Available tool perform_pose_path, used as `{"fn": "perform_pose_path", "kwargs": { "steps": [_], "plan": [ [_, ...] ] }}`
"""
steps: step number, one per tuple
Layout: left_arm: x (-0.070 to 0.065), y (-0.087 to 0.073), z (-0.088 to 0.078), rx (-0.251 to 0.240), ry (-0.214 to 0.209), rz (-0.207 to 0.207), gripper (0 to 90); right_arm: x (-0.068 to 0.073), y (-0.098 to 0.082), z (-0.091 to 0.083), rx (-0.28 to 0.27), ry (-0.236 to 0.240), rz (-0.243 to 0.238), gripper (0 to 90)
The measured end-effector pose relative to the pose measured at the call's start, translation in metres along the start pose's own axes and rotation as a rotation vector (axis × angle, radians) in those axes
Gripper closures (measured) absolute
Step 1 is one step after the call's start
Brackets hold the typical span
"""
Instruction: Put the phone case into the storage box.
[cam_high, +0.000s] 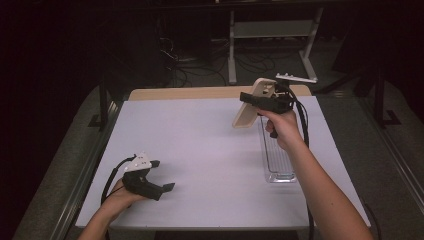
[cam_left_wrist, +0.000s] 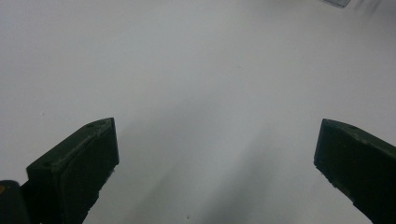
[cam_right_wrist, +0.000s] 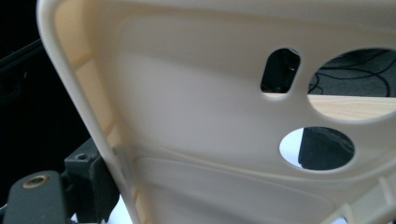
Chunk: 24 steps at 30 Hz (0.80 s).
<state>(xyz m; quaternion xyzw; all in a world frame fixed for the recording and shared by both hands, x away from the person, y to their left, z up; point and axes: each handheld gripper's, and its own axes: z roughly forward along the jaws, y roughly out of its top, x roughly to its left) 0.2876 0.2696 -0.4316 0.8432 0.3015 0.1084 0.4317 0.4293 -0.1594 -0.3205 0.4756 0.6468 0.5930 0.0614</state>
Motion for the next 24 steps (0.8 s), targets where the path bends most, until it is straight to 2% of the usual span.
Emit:
{"fn": "perform_pose_path", "kwargs": {
  "steps": [15,17,19,24],
  "plan": [
    [0.0,0.0,0.001,0.007,-0.002,0.011,0.0,-0.026,0.02,-0.014,-0.007,-0.102,0.025,11.1],
    [0.001,0.0,0.001,0.007,-0.003,0.012,0.0,-0.03,0.022,-0.015,-0.006,-0.121,0.022,11.1],
    [-0.001,0.0,0.002,-0.01,-0.006,-0.011,0.0,-0.034,0.025,-0.017,-0.002,-0.145,0.022,11.1],
    [-0.001,0.0,0.002,0.0,-0.009,-0.002,0.0,-0.043,0.033,-0.018,0.026,-0.214,-0.001,11.2]
  ]
}}
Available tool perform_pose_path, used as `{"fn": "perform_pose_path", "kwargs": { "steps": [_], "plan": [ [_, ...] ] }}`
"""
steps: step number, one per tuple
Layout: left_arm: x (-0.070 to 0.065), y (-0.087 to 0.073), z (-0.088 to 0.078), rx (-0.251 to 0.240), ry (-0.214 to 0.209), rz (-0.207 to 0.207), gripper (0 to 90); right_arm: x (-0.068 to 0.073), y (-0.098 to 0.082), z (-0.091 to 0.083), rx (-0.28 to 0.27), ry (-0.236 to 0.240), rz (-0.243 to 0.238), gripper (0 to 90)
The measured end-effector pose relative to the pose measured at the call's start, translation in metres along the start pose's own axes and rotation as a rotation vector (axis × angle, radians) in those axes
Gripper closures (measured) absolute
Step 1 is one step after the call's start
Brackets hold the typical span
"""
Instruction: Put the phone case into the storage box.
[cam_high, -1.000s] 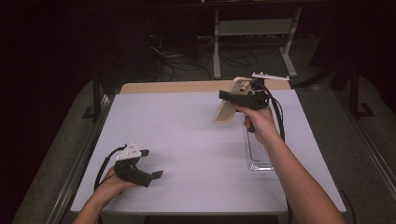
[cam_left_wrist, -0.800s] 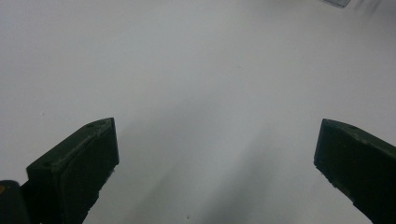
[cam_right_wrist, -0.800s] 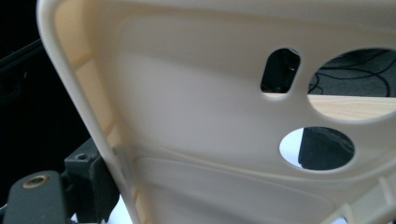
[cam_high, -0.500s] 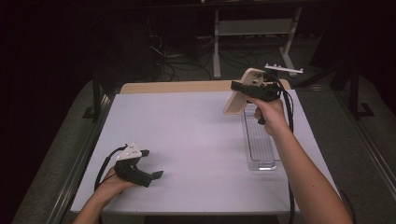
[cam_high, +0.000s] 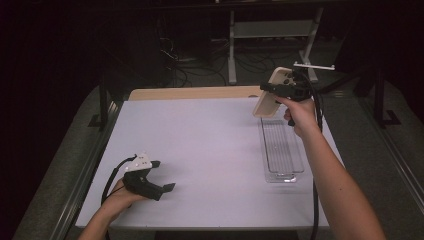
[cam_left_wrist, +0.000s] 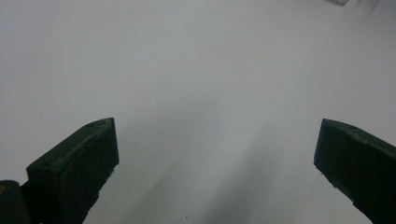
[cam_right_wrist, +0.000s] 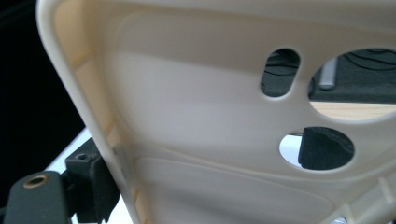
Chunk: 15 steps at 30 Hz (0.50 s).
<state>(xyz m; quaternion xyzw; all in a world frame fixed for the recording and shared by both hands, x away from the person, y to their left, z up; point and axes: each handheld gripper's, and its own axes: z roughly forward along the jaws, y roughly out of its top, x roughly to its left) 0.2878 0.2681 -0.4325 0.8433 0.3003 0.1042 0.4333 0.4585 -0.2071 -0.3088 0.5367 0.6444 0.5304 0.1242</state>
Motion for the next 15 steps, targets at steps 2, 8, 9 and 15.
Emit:
{"fn": "perform_pose_path", "kwargs": {
  "steps": [2,8,9,15],
  "plan": [
    [-0.001,0.0,0.0,-0.004,0.002,-0.002,0.0,-0.003,0.003,0.0,0.005,-0.02,0.0,11.1],
    [-0.002,0.0,0.001,-0.01,-0.003,-0.013,0.0,-0.01,0.009,0.004,0.05,-0.078,-0.019,11.1],
    [-0.001,0.0,0.0,0.002,0.0,-0.005,0.0,-0.011,0.01,0.006,0.056,-0.091,-0.026,11.1],
    [0.0,0.0,0.0,0.013,-0.003,0.016,0.0,-0.015,0.014,0.015,0.127,-0.163,-0.057,11.1]
  ]
}}
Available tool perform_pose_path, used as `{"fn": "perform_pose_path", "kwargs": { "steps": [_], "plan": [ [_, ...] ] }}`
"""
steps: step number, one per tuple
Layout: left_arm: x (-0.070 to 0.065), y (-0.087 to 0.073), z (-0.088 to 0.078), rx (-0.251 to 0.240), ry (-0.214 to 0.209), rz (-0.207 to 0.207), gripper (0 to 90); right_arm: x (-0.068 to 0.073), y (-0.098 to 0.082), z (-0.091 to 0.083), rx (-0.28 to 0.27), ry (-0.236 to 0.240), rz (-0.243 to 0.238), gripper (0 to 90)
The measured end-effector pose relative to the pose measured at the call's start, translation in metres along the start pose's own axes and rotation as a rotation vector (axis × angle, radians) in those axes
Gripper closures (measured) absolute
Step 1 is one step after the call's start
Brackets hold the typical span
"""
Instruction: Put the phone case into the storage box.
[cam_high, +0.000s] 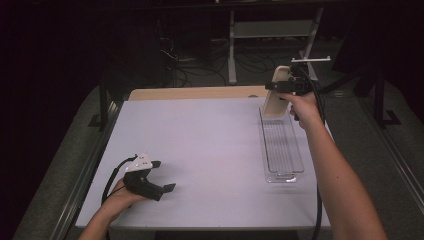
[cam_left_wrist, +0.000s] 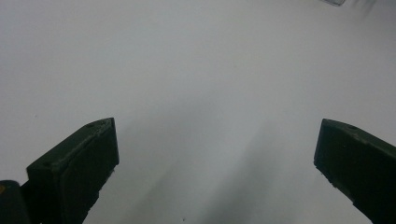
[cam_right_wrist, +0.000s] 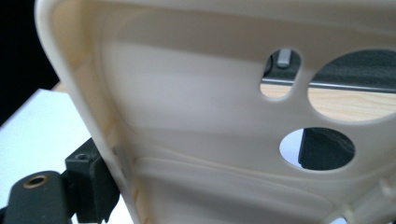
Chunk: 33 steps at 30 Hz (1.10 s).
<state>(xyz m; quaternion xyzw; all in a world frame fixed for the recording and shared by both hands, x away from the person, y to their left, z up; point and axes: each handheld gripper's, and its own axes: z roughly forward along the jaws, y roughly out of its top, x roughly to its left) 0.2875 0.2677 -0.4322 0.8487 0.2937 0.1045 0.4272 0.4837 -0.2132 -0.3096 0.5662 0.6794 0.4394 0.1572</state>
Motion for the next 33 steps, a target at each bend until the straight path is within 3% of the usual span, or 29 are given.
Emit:
{"fn": "perform_pose_path", "kwargs": {
  "steps": [3,14,23,33],
  "plan": [
    [-0.001,0.0,0.0,-0.004,-0.002,-0.007,0.0,-0.002,0.001,0.007,0.034,-0.044,-0.03,11.1],
    [-0.001,0.0,0.0,0.003,-0.006,0.008,0.0,-0.001,-0.005,0.032,0.148,-0.137,-0.051,11.1],
    [-0.001,0.0,0.001,0.009,-0.007,0.017,0.0,-0.003,-0.013,0.05,0.2,-0.17,-0.05,10.9],
    [-0.002,0.0,0.002,0.012,-0.013,0.019,0.0,-0.006,-0.018,0.059,0.222,-0.181,-0.038,10.8]
  ]
}}
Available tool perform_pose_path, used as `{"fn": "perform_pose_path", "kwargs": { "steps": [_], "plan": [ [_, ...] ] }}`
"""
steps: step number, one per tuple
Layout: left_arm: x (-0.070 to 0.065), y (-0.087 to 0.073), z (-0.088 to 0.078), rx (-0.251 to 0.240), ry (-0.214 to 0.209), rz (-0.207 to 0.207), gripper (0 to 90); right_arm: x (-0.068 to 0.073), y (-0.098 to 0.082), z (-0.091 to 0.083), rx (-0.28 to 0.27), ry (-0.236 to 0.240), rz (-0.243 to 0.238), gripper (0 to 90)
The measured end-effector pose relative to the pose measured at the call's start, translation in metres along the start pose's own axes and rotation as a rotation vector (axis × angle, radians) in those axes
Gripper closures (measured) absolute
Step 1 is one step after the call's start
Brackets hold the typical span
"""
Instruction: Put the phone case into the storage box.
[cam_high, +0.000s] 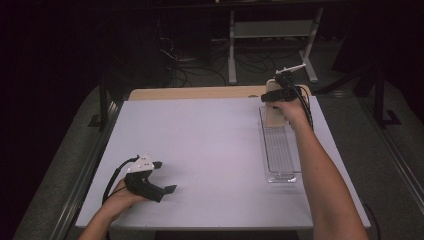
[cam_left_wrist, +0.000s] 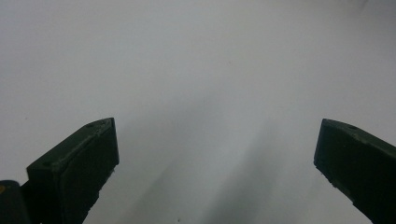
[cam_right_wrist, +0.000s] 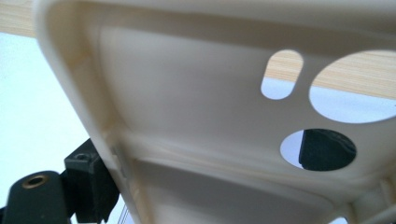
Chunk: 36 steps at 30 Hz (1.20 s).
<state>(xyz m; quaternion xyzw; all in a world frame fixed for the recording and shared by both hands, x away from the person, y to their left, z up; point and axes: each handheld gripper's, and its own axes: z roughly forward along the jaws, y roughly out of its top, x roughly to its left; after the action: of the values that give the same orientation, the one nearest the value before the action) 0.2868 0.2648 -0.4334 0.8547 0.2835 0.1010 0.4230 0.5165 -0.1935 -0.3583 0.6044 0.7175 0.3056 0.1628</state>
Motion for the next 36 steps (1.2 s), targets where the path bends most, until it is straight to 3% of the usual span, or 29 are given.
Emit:
{"fn": "perform_pose_path", "kwargs": {
  "steps": [12,36],
  "plan": [
    [-0.002,0.0,0.001,0.003,-0.002,-0.001,0.0,-0.001,-0.004,0.014,0.025,-0.012,0.001,10.3],
    [-0.001,0.0,0.002,0.009,-0.007,0.01,0.0,-0.004,-0.004,0.029,0.018,-0.031,0.021,8.5]
  ]
}}
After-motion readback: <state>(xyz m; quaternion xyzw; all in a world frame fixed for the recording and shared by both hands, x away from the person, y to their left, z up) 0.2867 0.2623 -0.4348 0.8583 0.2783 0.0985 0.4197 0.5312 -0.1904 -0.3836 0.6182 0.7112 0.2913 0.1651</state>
